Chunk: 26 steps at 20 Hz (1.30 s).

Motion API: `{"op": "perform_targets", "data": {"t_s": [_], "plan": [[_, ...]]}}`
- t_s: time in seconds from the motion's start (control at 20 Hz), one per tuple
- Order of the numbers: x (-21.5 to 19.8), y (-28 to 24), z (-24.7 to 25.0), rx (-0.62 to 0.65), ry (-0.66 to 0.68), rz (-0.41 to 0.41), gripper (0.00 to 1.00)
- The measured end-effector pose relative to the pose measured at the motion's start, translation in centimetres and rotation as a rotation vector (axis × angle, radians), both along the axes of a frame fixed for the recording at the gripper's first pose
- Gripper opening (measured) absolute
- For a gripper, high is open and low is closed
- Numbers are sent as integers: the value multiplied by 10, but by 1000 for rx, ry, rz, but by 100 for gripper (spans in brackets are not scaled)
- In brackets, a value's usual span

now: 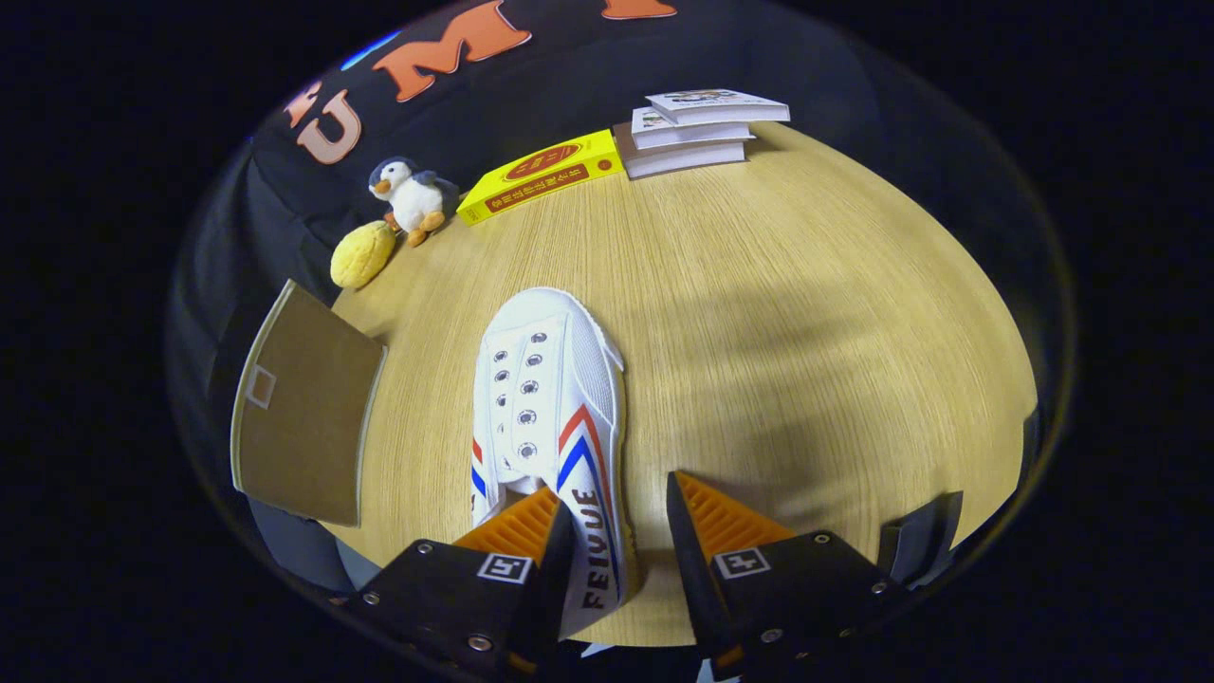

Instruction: Open the storage box then place both shoes into the box .Put the left shoe in first, then the right shoe, with the right side of both shoes facing outward in a uniform manner.

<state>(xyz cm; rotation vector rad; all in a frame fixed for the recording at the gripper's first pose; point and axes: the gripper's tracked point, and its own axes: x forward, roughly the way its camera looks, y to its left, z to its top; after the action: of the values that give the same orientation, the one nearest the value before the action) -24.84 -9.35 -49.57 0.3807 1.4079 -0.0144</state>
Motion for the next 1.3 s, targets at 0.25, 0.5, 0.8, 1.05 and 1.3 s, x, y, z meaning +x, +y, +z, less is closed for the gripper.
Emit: {"op": "perform_targets", "data": {"t_s": [0.25,0.5,0.8,1.05,1.3], "plan": [[1,7,2,42,-20,-105,21],[10,30,21,124,53,-245,5],[54,63,77,180,-40,-227,5],[86,124,132,270,-65,-170,5],[104,205,170,331,-90,-49,5]]}}
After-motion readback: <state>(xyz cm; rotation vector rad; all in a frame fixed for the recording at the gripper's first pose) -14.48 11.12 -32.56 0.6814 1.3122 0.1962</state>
